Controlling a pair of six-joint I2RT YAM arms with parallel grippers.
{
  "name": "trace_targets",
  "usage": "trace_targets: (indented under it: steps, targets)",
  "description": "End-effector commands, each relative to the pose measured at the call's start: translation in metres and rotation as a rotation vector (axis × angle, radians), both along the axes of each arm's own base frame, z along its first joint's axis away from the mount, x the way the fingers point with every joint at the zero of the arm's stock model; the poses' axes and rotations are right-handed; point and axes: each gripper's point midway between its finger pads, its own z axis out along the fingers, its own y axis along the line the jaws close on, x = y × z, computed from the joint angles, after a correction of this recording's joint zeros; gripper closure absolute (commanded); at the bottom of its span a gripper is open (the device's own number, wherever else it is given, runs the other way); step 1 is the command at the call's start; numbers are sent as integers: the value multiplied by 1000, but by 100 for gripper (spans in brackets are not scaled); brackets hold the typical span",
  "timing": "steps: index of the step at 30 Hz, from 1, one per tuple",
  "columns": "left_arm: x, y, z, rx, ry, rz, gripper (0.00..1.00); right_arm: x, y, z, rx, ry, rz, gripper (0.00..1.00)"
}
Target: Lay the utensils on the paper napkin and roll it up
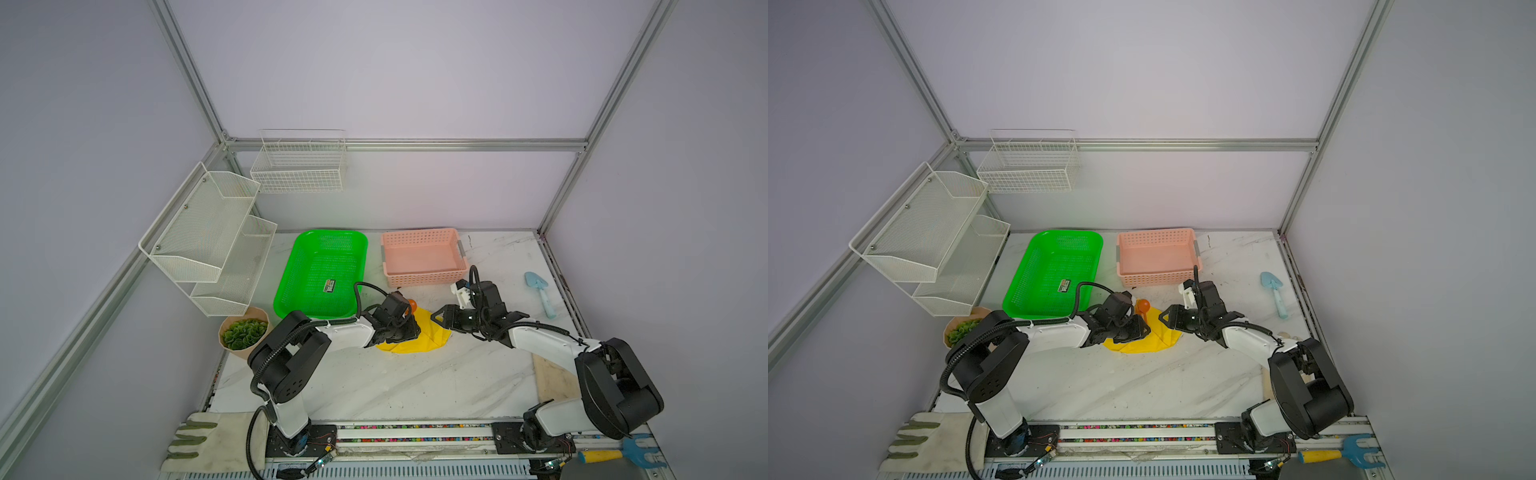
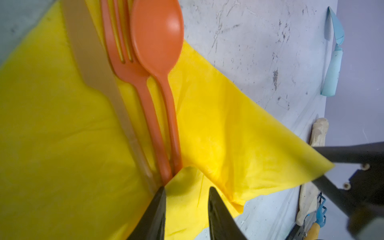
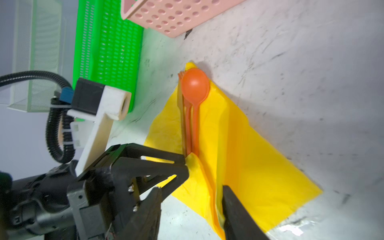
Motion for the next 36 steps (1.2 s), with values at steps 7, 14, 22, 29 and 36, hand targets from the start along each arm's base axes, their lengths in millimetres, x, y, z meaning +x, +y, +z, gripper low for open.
trace_targets:
  steps: [7,14,22,29,36]
  targets:
    - [-3,16,-1,22,-19,8,66,9,-52,-20,-233,47,-218,3]
    - [-3,19,-2,34,-18,2,67,3,-34,-34,-227,68,-70,5]
    - [-4,23,-5,41,-13,-1,67,-2,-29,-55,-249,127,-12,18]
    - [-4,28,-6,41,-15,8,67,-11,-14,-65,-328,153,51,26]
    - [-6,29,-10,39,-10,8,68,-25,-9,-82,-403,183,69,31]
